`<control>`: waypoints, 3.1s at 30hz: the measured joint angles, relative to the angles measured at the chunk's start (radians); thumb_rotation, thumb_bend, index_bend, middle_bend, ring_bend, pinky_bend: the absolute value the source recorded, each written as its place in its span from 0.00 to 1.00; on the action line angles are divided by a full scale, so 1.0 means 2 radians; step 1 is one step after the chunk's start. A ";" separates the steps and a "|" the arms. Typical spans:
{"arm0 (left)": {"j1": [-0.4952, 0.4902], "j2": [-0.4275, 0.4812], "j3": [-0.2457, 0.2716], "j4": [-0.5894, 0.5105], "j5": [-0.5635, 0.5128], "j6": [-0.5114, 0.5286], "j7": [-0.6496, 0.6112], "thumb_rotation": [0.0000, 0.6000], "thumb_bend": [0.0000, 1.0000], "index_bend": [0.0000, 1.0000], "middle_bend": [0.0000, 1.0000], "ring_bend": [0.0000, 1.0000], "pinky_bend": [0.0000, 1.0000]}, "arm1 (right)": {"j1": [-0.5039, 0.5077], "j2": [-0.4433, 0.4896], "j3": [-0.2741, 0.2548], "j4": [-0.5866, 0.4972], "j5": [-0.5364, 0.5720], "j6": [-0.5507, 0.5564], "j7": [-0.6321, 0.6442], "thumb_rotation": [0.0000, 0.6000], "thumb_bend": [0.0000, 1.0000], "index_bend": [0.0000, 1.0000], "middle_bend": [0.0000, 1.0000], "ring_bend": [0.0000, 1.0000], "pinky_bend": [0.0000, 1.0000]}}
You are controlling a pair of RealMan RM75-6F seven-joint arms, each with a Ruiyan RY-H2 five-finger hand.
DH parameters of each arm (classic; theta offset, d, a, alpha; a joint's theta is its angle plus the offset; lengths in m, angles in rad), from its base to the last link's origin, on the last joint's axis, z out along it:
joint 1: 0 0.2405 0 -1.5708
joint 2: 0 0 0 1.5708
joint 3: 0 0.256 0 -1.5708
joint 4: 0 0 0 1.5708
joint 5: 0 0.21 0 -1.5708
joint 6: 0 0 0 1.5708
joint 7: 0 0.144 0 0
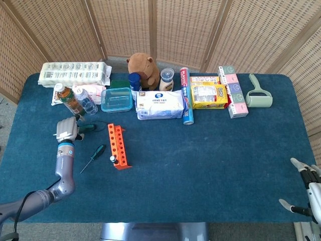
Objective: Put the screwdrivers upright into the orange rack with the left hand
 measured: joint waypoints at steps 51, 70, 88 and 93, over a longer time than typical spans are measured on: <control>-0.002 0.025 -0.023 -0.087 -0.023 0.014 0.029 1.00 0.44 0.58 0.90 1.00 1.00 | 0.000 0.004 0.000 0.004 -0.004 0.001 0.014 1.00 0.00 0.07 0.16 0.15 0.04; 0.058 0.182 -0.017 -0.354 0.094 0.125 -0.006 1.00 0.44 0.59 0.90 1.00 1.00 | 0.000 -0.001 -0.001 0.000 -0.003 0.000 -0.001 1.00 0.00 0.07 0.16 0.15 0.04; 0.133 0.315 0.025 -0.564 0.246 0.161 -0.104 1.00 0.44 0.59 0.90 1.00 1.00 | -0.001 -0.004 -0.003 -0.002 -0.005 0.001 -0.011 1.00 0.00 0.07 0.16 0.15 0.04; 0.150 0.338 0.039 -0.588 0.279 0.158 -0.134 1.00 0.44 0.59 0.90 1.00 1.00 | 0.000 -0.005 -0.003 -0.003 -0.005 0.000 -0.014 1.00 0.00 0.07 0.16 0.15 0.04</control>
